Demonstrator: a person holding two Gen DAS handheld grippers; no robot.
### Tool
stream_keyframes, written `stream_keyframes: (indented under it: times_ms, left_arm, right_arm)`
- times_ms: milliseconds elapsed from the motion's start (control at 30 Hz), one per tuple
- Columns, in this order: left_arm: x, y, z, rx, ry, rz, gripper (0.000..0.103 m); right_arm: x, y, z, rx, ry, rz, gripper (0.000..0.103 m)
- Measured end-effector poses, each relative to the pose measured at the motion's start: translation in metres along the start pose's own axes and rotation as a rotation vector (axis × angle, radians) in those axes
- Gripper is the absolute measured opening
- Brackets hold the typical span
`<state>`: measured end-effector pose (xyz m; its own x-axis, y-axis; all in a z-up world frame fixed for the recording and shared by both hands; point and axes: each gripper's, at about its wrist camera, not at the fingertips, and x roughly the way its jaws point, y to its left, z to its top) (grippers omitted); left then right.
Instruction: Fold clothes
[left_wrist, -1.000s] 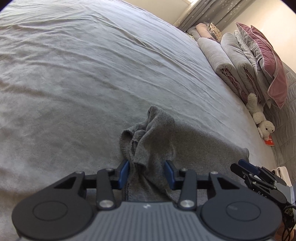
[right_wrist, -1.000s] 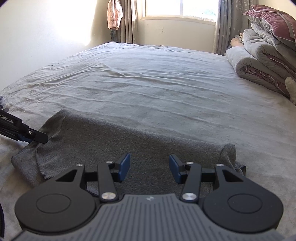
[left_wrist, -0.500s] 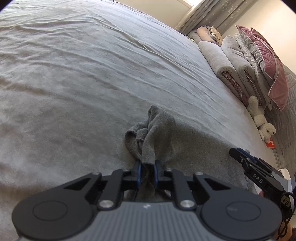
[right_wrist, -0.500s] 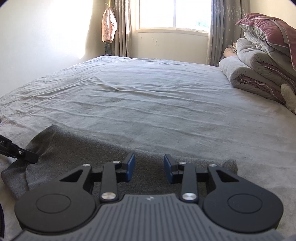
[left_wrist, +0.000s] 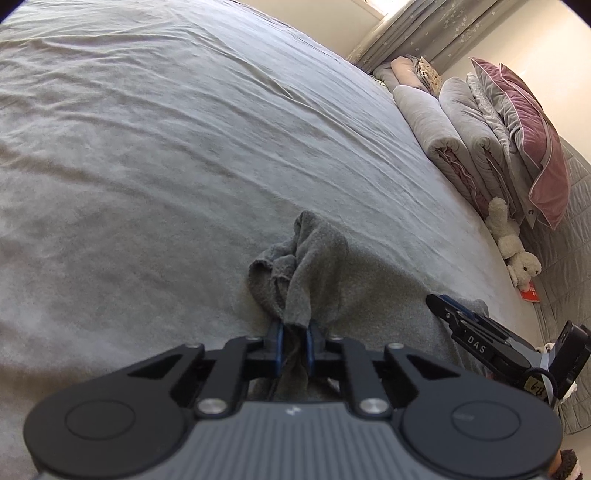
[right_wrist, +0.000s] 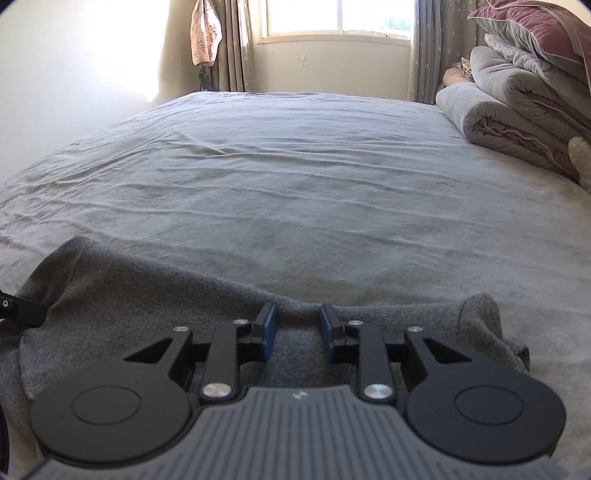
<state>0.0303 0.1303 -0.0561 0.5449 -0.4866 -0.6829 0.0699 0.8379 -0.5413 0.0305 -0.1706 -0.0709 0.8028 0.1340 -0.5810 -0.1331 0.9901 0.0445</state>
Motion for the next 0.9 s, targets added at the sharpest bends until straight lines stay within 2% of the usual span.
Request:
stream_keyframes:
  times_ms: [67,200,400,533,667,800,900]
  left_arm:
    - [-0.005,-0.001,0.0,-0.01,-0.012,-0.017,0.011]
    - [-0.016,-0.009,-0.001,0.007,-0.029,-0.048,0.011]
    - [-0.024,-0.02,-0.004,0.023,-0.039,-0.073,0.011]
    - [-0.028,-0.023,-0.001,-0.004,-0.043,-0.104,0.01]
    - [-0.03,-0.026,0.002,-0.064,-0.045,-0.161,0.01]
    - [-0.03,-0.047,0.007,-0.085,-0.06,-0.212,0.01]
    - [-0.027,-0.073,0.011,-0.061,-0.065,-0.233,0.01]
  right_arm:
    - [-0.007,0.001,0.001,0.015,-0.013,0.011,0.035]
    - [-0.031,0.009,0.0,0.011,-0.047,0.044,0.035]
    - [-0.063,0.025,-0.008,-0.063,-0.038,0.1,0.035]
    - [-0.072,0.033,-0.015,-0.128,0.016,0.137,0.035]
    - [-0.057,0.038,-0.029,-0.151,0.128,0.193,0.036]
    - [-0.056,0.036,-0.032,-0.147,0.117,0.222,0.036]
    - [-0.058,0.021,-0.028,-0.085,0.114,0.27,0.034]
